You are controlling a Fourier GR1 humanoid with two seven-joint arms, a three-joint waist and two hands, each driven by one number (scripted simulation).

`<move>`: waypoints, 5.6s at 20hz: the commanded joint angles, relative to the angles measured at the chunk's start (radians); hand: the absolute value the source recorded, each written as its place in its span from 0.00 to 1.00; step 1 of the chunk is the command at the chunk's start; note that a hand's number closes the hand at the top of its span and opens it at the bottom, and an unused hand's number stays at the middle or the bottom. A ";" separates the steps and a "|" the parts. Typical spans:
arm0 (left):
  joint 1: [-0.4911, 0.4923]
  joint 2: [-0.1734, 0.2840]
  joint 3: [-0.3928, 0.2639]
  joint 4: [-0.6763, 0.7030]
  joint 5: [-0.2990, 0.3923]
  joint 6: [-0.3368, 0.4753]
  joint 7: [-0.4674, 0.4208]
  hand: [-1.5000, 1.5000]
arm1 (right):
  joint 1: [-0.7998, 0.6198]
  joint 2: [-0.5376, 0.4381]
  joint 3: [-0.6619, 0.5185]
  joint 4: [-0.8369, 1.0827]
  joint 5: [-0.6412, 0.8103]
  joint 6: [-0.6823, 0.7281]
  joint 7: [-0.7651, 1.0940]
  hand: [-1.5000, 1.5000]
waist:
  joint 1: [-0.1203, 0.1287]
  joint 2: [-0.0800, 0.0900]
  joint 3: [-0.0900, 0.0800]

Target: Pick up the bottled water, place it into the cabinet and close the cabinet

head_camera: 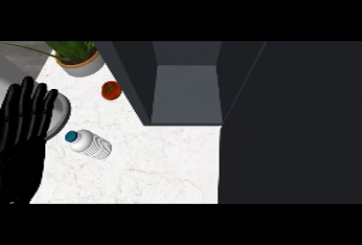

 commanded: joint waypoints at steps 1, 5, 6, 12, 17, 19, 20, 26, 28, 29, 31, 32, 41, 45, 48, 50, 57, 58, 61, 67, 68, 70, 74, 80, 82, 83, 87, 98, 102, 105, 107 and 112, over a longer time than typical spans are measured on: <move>-0.009 0.044 0.116 -0.024 0.124 -0.051 0.000 0.00 | -0.016 -0.027 -0.051 -0.004 -0.029 0.021 0.024 0.00 | 0.006 0.008 0.012; -0.098 0.149 0.336 0.215 0.375 -0.186 -0.086 0.00 | 0.134 0.020 0.004 -0.092 -0.013 0.008 -0.008 0.00 | -0.005 0.009 0.010; -0.085 0.174 0.385 0.237 0.423 -0.213 -0.097 0.00 | 0.216 0.028 0.025 -0.144 -0.024 0.020 -0.003 0.00 | -0.010 0.007 0.010; -0.001 0.155 0.368 0.210 0.603 -0.213 0.146 0.00 | 0.372 -0.050 0.158 -0.335 -0.185 0.189 0.150 0.00 | -0.005 0.002 0.011; 0.008 0.211 0.429 0.155 0.662 -0.180 0.244 0.00 | 0.445 0.015 0.321 -0.429 -0.057 0.137 0.179 0.00 | 0.002 0.005 0.012; -0.010 0.267 0.467 0.224 0.672 -0.224 0.248 0.00 | 0.515 -0.033 0.238 -0.445 -0.138 0.194 0.127 0.00 | -0.004 0.006 0.012; 0.044 0.230 0.447 0.168 0.641 -0.210 0.242 0.00 | 0.568 -0.027 0.274 -0.484 -0.101 0.198 0.096 0.00 | -0.004 0.004 0.012; 0.084 0.198 0.422 0.354 0.535 -0.310 0.127 0.00 | 0.618 -0.041 0.285 -0.498 -0.100 0.202 0.072 0.00 | -0.007 0.006 0.011; 0.048 0.209 0.422 0.354 0.538 -0.272 0.166 0.00 | 0.710 -0.023 0.379 -0.531 -0.041 0.198 0.024 0.00 | -0.013 0.004 0.011; 0.000 0.219 0.434 0.471 0.528 -0.301 0.113 0.00 | 0.682 -0.075 0.256 -0.531 -0.162 0.229 0.051 0.00 | -0.014 0.007 0.011; 0.013 0.227 0.432 0.464 0.539 -0.303 0.151 0.00 | 0.727 -0.044 0.315 -0.499 -0.089 0.218 -0.028 0.00 | -0.013 0.005 0.012; 0.062 0.165 0.379 0.452 0.444 -0.306 0.080 0.00 | 0.718 -0.045 0.363 -0.512 -0.039 0.207 0.008 0.00 | -0.010 0.006 0.011; -0.053 0.161 0.366 0.876 0.420 -0.411 -0.039 0.00 | 0.832 -0.083 0.405 -0.547 -0.032 0.208 -0.079 0.00 | -0.030 0.007 0.010; -0.151 0.216 0.388 1.072 0.400 -0.461 -0.098 0.00 | 0.802 -0.075 0.462 -0.522 0.028 0.177 -0.060 0.00 | -0.019 0.009 0.009; -0.164 0.187 0.365 1.160 0.320 -0.443 -0.201 0.00 | 0.829 -0.102 0.427 -0.595 -0.010 0.170 -0.063 0.00 | -0.023 0.012 0.008; -0.181 0.189 0.366 1.273 0.291 -0.473 -0.284 0.00 | 0.916 -0.141 0.442 -0.533 0.010 0.220 -0.190 0.00 | -0.042 0.008 0.008; -0.236 0.168 0.330 1.459 0.219 -0.543 -0.475 0.00 | 1.009 -0.207 0.397 -0.515 -0.016 0.237 -0.299 0.00 | -0.042 0.007 0.009; -0.288 0.155 0.328 1.516 0.194 -0.507 -0.509 0.00 | 0.962 -0.170 0.457 -0.547 0.032 0.191 -0.227 0.00 | -0.041 0.013 0.007; -0.289 0.137 0.297 1.595 0.139 -0.514 -0.599 0.00 | 0.969 -0.180 0.456 -0.533 0.016 0.184 -0.253 0.00 | -0.040 0.014 0.007; -0.341 0.136 0.324 1.696 0.153 -0.572 -0.721 1.00 | 1.009 -0.209 0.478 -0.561 0.025 0.173 -0.275 0.00 | -0.045 0.014 0.005; -0.328 0.115 0.301 1.702 0.120 -0.534 -0.755 1.00 | 0.987 -0.219 0.474 -0.577 0.017 0.179 -0.266 0.00 | -0.040 0.016 0.005; -0.340 0.135 0.284 1.742 0.085 -0.523 -0.788 1.00 | 0.968 -0.197 0.488 -0.529 0.050 0.148 -0.275 0.00 | -0.038 0.017 0.005; -0.374 0.116 0.250 1.754 0.020 -0.393 -0.873 1.00 | 0.975 -0.227 0.466 -0.541 0.002 0.153 -0.278 0.00 | -0.040 0.018 0.006; -0.361 0.075 0.186 1.740 -0.089 -0.169 -1.048 1.00 | 0.999 -0.243 0.479 -0.540 0.009 0.135 -0.309 0.00 | -0.039 0.014 0.007; -0.298 0.020 0.147 1.722 -0.129 -0.109 -1.120 1.00 | 1.003 -0.243 0.489 -0.515 0.027 0.118 -0.312 0.00 | -0.026 0.010 0.009; -0.247 0.011 0.127 1.697 -0.147 -0.086 -1.138 1.00 | 1.005 -0.249 0.478 -0.520 0.027 0.115 -0.318 0.00 | -0.016 0.006 0.010; -0.323 -0.054 0.140 1.678 -0.125 -0.033 -1.072 1.00 | 1.042 -0.295 0.426 -0.511 -0.026 0.126 -0.356 0.00 | -0.017 0.006 0.011; -0.382 -0.091 -0.087 1.485 0.092 -0.013 -0.856 1.00 | 1.032 -0.311 0.472 -0.547 -0.027 0.092 -0.322 0.00 | -0.012 0.003 0.011; -0.417 -0.092 -0.172 1.363 0.194 0.071 -0.738 1.00 | 1.048 -0.312 0.436 -0.494 -0.037 0.091 -0.404 0.00 | -0.018 0.001 0.012; -0.403 -0.092 -0.269 1.294 0.223 0.172 -0.626 1.00 | 1.093 -0.312 0.502 -0.519 0.007 0.077 -0.395 0.00 | -0.019 0.001 0.011; -0.471 -0.092 -0.324 1.272 0.270 0.233 -0.568 1.00 | 1.086 -0.343 0.408 -0.503 -0.077 0.108 -0.443 0.00 | -0.028 0.003 0.012; -0.533 -0.092 -0.441 1.230 0.382 0.383 -0.488 1.00 | 1.067 -0.334 0.421 -0.488 -0.072 0.096 -0.430 0.00 | -0.032 0.009 0.011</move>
